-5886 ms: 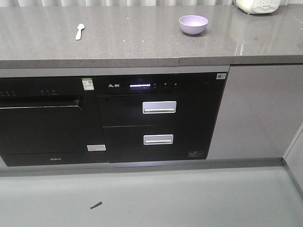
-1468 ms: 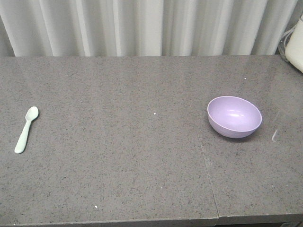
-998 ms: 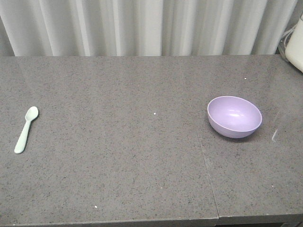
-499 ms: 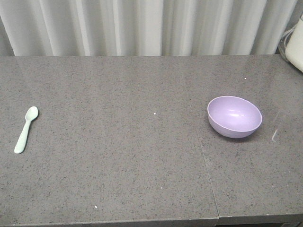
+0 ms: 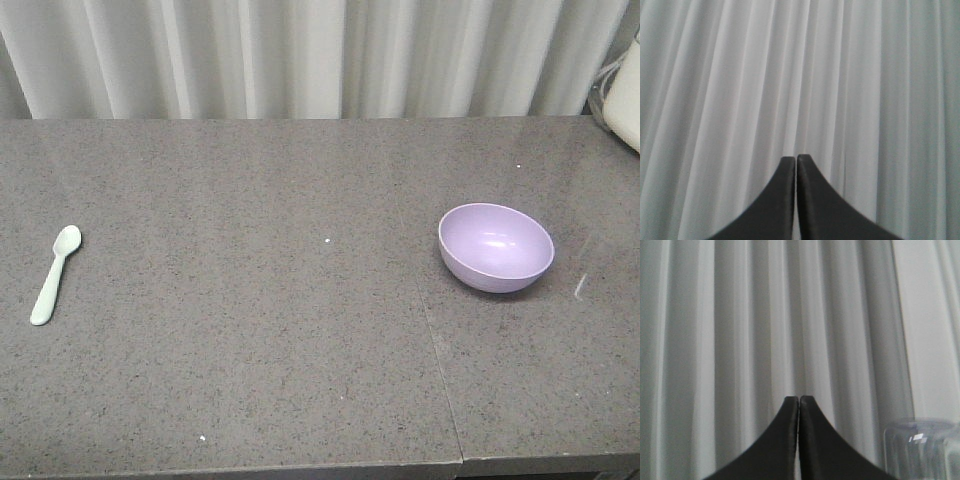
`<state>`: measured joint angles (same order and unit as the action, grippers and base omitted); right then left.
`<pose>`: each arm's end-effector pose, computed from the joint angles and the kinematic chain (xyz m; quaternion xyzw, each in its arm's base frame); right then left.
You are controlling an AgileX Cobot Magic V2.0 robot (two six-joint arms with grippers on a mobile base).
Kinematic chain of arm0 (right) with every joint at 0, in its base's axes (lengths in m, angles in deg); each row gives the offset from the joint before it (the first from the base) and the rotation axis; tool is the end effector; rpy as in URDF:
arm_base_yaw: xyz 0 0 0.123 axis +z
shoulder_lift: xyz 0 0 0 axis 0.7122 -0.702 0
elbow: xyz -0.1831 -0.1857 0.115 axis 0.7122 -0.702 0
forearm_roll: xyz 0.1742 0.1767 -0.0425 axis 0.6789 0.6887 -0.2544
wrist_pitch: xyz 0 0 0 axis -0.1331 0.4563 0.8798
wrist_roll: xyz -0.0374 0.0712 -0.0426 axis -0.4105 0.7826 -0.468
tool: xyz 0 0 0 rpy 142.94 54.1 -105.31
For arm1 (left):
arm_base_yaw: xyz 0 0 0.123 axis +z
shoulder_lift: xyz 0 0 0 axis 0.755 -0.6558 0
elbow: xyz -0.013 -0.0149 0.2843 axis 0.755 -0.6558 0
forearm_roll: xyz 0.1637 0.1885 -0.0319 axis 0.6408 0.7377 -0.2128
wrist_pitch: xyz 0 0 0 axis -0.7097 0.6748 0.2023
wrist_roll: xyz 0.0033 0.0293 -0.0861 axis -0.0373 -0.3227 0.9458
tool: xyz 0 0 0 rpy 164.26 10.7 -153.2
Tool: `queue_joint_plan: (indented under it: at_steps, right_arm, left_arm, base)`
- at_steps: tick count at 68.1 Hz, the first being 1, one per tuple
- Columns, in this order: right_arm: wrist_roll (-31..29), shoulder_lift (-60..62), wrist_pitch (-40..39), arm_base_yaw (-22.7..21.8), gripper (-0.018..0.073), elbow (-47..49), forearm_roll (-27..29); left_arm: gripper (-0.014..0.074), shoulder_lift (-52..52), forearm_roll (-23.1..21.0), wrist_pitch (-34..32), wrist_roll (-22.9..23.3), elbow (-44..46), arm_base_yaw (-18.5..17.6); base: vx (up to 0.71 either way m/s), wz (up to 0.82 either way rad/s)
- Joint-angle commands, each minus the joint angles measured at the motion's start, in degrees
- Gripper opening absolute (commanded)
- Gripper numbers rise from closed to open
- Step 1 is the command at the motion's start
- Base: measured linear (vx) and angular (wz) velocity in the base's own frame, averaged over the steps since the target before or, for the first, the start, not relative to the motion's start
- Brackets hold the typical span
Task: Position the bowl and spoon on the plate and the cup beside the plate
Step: 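Raise both arms over the counter toward the spoon and bowl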
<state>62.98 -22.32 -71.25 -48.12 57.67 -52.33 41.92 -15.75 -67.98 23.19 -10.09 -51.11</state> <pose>0.1123 -0.0066 0.4744 0.0390 0.5428 0.0076 0.8389 0.1067 -0.0032 0.4644 -0.0414 0.5350 -0.0898 0.8391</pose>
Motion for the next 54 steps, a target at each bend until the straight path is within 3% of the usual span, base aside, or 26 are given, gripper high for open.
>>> queue_joint_plan:
  at_steps: [1, 7, 25, 36, 46, 54]
  right_arm:
    - [-1.20, -8.11, 11.91, -0.23, -0.0006, 8.55, 3.10]
    - [-1.60, -13.48, 15.15, -0.35, -0.0006, 10.95, 2.85]
    - [-1.46, -21.52, 20.83, -0.35, -0.0003, 10.95, 3.15]
    - [-2.80, -23.89, 23.39, -0.35, 0.0069, 10.95, -1.44]
    - [-2.75, -25.75, 23.96, -0.35, 0.0289, 10.95, -3.54]
    - [-2.75, -27.35, 24.78, -0.35, 0.0484, 10.95, -4.20]
  left_arm:
    - [-0.0006, -10.66, -0.10, 9.19, 0.12, 10.83, -0.43]
    - [-0.0006, -17.26, 0.16, 14.97, 0.00, 16.22, -1.84]
    - [-0.0006, -27.89, 0.01, 13.72, 0.21, 16.71, -2.01]
    - [0.0038, -28.55, 0.38, 17.70, -0.52, 16.72, -2.07]
    - [0.0214, -31.72, 1.89, 18.64, -3.21, 16.72, -2.07]
    - [0.0457, -34.50, 1.89, 18.49, -3.04, 16.72, -2.07]
  base:
    - [0.00, 0.00]
    - [0.00, 0.00]
    - [0.00, 0.00]
    - [0.00, 0.00]
    - [0.00, 0.00]
    - [0.00, 0.00]
